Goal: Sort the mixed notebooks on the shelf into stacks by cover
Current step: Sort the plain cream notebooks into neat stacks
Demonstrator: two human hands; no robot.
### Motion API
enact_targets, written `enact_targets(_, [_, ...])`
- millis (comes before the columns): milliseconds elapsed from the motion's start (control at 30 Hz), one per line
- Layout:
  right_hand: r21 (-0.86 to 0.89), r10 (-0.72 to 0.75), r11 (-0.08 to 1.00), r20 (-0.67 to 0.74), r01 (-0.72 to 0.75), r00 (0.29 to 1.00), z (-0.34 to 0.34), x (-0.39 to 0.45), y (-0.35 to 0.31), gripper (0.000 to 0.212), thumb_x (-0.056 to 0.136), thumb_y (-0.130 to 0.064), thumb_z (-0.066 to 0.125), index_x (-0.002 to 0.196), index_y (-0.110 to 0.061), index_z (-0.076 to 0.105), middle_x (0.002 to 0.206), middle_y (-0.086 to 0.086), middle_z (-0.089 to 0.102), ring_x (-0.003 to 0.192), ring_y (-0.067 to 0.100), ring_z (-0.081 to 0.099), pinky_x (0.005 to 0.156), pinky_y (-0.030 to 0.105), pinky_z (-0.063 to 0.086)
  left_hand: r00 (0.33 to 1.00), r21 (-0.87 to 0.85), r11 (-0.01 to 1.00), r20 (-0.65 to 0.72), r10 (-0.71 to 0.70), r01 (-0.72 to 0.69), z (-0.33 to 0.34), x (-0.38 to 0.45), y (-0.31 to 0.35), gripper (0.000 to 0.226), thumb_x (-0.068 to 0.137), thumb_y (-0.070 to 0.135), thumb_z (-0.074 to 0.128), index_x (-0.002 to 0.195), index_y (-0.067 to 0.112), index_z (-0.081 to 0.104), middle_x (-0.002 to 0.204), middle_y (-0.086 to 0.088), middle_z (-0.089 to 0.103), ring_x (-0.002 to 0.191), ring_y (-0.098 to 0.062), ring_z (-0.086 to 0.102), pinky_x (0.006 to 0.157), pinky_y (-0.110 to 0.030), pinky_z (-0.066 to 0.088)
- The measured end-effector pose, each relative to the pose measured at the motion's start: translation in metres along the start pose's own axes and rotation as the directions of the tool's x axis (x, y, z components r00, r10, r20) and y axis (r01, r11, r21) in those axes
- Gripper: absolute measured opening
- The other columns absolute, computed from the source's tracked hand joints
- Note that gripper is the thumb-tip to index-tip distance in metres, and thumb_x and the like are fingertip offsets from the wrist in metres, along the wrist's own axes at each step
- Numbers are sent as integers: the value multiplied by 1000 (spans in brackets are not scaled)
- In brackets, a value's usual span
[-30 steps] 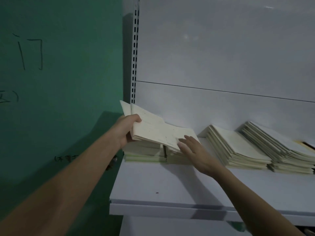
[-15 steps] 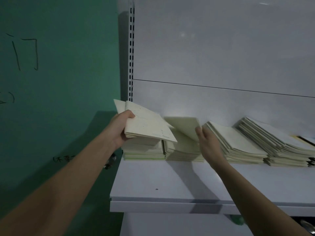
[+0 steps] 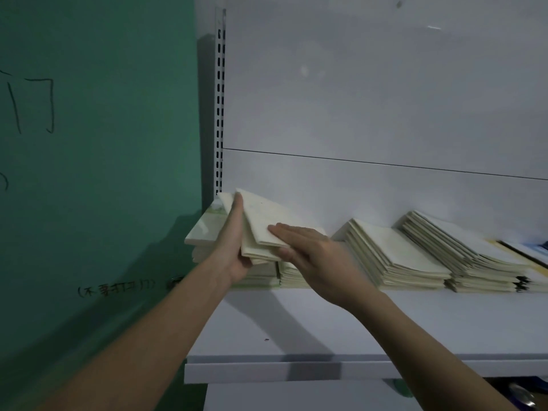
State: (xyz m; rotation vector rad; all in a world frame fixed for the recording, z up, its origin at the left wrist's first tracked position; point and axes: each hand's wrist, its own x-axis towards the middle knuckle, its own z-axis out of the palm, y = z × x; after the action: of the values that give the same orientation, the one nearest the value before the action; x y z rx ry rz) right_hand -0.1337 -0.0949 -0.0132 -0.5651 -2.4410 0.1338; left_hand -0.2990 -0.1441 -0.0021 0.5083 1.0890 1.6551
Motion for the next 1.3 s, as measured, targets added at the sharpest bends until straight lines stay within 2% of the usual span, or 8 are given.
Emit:
enact_targets(133, [190, 129, 972, 69, -140, 989, -8, -9, -1, 47, 97, -53, 36, 139, -36, 50, 142, -17, 50, 130, 1, 42, 105, 20, 32, 995, 95, 994, -66, 69, -63, -1, -1, -6, 39, 84, 15, 68, 122, 9, 60, 107, -16, 72, 97, -34, 69, 77, -42, 59])
enact_targets(267, [344, 471, 844, -108, -411, 876, -17, -16, 18, 47, 96, -46, 50, 138, -27, 45, 131, -9, 53, 115, 9, 53, 96, 36, 48, 998, 87, 996, -49, 28, -24, 5, -2, -12, 36, 85, 16, 64, 121, 10, 59, 113, -14, 70, 103, -32, 67, 73, -38, 57])
enact_targets(433, [744, 612, 205, 409, -636, 676, -38, -32, 34, 35, 96, -31, 57, 122, -7, 57, 108, 9, 67, 92, 20, 66, 84, 44, 59, 998, 131, 991, 60, -15, 7, 26, -6, -28, 32, 89, 20, 59, 119, 12, 60, 107, -11, 73, 92, -28, 69, 56, -32, 57])
enact_targets(500, [775, 603, 116, 442, -621, 664, -42, -45, 40, 25, 97, -24, 57, 115, -6, 60, 96, 7, 70, 81, 18, 67, 72, 35, 60, 995, 160, 987, 97, -29, 13, 35, -4, -38, 31, 89, 20, 59, 120, 15, 57, 108, -11, 72, 90, -28, 69, 54, -36, 56])
enact_targets(833, [707, 754, 322, 211, -630, 622, -72, -81, 139, 25, 90, -15, 67, 111, -1, 64, 102, 10, 72, 88, 22, 69, 76, 34, 56, 994, 164, 986, 107, 1, -19, 107, 32, -100, 64, 80, -2, 71, 136, 10, 43, 119, -13, 67, 103, -32, 68, 73, -48, 59])
enact_targets(1000, [640, 773, 418, 121, -644, 622, -94, -83, 193, 25, 91, -12, 66, 115, -7, 62, 102, 6, 71, 86, 18, 70, 65, 25, 55, 994, 295, 952, 97, 56, -83, 159, 53, -123, 36, 86, -10, 59, 120, -1, 56, 116, -17, 68, 103, -31, 67, 89, -43, 55])
enact_targets(1167, [410, 774, 558, 56, -721, 631, -101, -75, 241, 26, 91, -12, 62, 114, -1, 63, 107, 9, 68, 93, 25, 64, 72, 31, 51, 992, 428, 897, -12, 126, -109, 201, 85, -146, 26, 89, -6, 57, 115, 0, 59, 111, -14, 69, 101, -29, 66, 91, -43, 54])
enact_targets(1300, [21, 761, 629, 190, -777, 621, -91, -60, 268, 39, 92, -25, 54, 117, 4, 58, 119, 19, 61, 106, 32, 59, 77, 29, 44, 980, 590, 799, -63, 190, -117, 220, 104, -158, 21, 92, 4, 48, 108, 8, 61, 101, -8, 67, 83, -17, 60, 72, -30, 45])
